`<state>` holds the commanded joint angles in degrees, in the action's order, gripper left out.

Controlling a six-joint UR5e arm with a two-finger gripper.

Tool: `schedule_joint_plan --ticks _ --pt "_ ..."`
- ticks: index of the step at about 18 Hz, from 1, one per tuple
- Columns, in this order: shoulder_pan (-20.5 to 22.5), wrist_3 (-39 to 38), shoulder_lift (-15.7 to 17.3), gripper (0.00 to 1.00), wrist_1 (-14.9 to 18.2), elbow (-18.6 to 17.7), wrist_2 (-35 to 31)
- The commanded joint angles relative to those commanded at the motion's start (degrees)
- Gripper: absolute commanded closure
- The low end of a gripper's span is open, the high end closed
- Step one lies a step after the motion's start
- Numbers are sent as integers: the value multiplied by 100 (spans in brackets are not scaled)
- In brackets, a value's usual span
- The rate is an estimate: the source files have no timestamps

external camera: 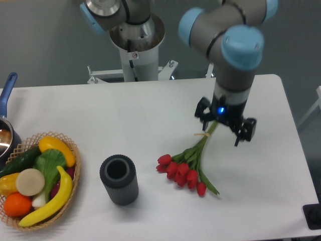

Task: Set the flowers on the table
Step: 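Open the gripper to release the tulips and lift away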

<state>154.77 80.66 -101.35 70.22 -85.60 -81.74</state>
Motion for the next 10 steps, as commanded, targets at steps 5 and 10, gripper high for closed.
schedule_joint_plan --ticks 5,10 --pt "440 1011 317 0 422 -18 9" --pt "528 1109 370 0 467 -26 97"
